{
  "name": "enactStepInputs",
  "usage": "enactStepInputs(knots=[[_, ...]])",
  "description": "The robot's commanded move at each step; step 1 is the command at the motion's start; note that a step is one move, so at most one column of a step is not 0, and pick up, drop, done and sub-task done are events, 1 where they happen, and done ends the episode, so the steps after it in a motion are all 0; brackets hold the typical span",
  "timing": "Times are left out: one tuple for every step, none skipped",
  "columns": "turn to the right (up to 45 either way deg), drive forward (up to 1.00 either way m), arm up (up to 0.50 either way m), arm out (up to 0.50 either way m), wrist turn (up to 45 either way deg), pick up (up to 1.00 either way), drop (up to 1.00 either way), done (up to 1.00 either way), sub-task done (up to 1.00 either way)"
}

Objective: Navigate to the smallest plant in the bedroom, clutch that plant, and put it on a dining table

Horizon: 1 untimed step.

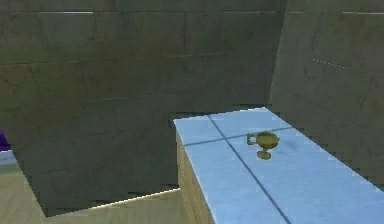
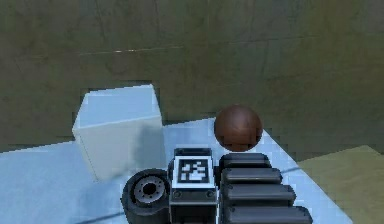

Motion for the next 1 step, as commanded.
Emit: enactStepInputs(knots=[[-45.0,0.0,0.0,0.0,0.0,0.0,0.0,0.0,0.0]])
